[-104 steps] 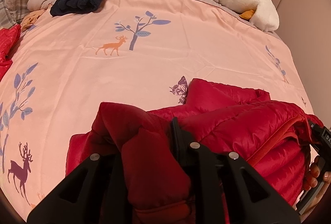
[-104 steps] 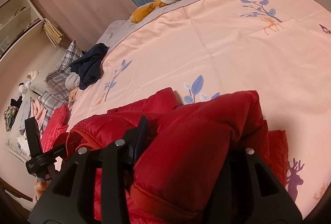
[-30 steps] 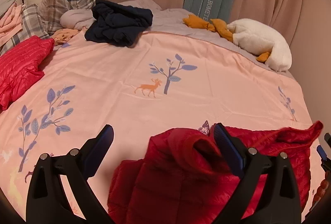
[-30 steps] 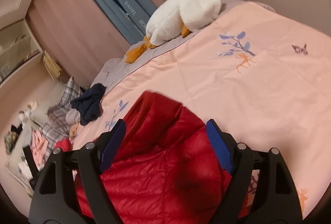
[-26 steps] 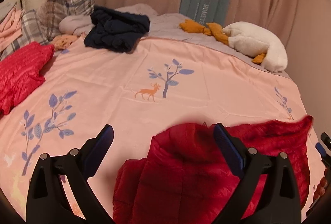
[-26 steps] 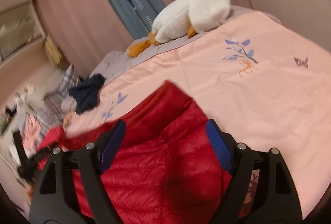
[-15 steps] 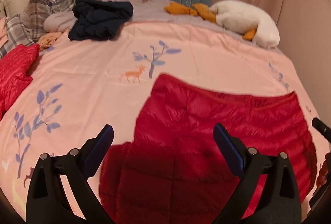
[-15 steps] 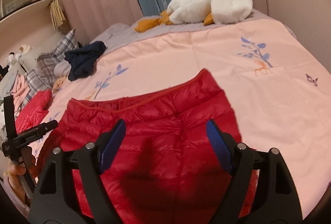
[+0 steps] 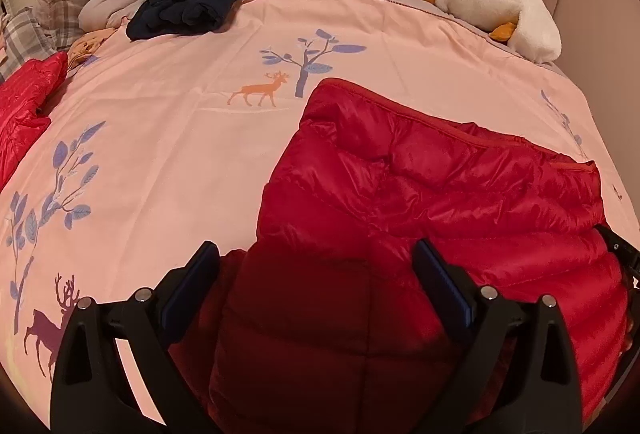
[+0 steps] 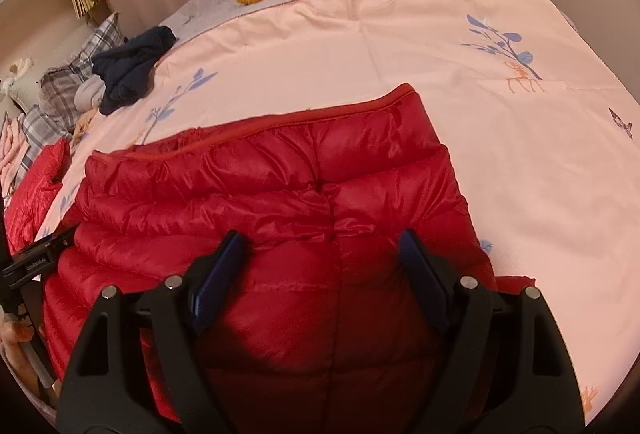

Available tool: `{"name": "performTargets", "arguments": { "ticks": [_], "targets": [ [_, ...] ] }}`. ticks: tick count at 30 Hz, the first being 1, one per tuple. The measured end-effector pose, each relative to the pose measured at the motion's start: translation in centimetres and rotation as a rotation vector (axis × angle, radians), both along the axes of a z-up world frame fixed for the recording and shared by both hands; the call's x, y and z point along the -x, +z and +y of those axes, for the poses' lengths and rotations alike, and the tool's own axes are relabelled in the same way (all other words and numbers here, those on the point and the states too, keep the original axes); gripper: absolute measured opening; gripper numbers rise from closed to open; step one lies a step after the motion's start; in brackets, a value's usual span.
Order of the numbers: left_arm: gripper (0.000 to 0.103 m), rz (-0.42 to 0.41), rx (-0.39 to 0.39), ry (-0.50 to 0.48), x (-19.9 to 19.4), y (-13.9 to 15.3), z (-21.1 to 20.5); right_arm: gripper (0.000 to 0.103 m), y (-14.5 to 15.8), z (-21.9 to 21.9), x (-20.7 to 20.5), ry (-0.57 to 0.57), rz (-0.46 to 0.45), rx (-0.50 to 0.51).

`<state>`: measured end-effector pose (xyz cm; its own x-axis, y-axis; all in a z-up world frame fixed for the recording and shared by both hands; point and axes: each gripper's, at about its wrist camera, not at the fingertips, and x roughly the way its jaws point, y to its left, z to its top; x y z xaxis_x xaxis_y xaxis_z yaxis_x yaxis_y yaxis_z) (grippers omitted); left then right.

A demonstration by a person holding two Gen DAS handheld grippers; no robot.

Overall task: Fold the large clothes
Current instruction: 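Withdraw both open grippers above the folded red jacket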

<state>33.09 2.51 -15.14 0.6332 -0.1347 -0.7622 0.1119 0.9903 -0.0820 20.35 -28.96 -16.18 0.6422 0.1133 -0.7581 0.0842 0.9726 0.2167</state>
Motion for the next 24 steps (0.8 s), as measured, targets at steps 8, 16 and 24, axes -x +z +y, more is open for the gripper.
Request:
{"name": "performTargets", "arguments": {
  "ticks": [8,16,24],
  "targets": [
    [0.098,-0.019,0.003,0.006,1.2,1.2,0.2,0.081,2.1,0.3,2.1,-0.009,-0.077,0.013],
    [0.098,-0.101,0.007,-0.058,5.1,3.8,-0.4,0.081,4.4,2.3,6.1,0.045,-0.155,0.102],
    [0.098,-0.097,-0.028,-0.090,6.5,2.1,-1.2,0.081,2.4,2.2,6.8,0.043,-0.111,0.108]
  ]
}}
